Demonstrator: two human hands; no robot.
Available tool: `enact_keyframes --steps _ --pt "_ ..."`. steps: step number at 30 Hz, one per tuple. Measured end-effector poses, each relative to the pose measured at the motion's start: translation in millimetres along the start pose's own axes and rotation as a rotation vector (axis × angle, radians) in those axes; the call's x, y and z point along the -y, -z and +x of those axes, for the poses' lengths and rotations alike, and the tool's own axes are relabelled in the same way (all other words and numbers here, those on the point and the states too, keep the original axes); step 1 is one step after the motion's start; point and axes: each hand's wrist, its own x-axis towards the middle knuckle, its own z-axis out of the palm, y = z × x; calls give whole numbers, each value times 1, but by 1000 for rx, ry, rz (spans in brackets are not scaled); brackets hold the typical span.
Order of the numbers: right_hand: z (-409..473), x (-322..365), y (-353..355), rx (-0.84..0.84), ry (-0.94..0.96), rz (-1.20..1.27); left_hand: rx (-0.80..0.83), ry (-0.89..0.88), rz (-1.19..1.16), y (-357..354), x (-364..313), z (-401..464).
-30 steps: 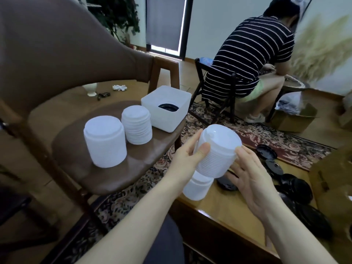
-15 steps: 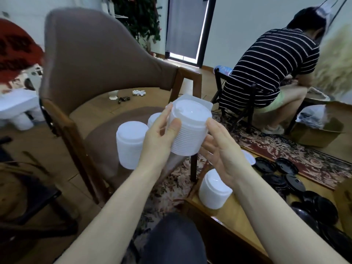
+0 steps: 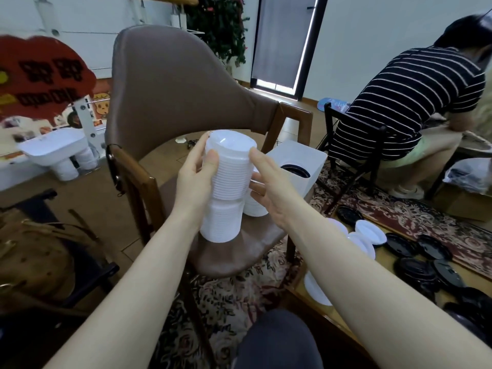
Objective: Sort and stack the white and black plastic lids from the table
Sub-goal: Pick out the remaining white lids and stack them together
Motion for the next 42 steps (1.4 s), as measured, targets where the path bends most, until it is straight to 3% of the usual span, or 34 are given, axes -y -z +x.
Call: enact_keyframes --steps 7,25,42 --pt "9 -12 -7 -26 -21 -124 -12 75 -56 13 17 1" --pt "10 -16 2 47 -53 -149 -8 122 -135 18 17 -3" --pt "10 -18 4 37 -23 -172 16 100 -19 14 15 -2"
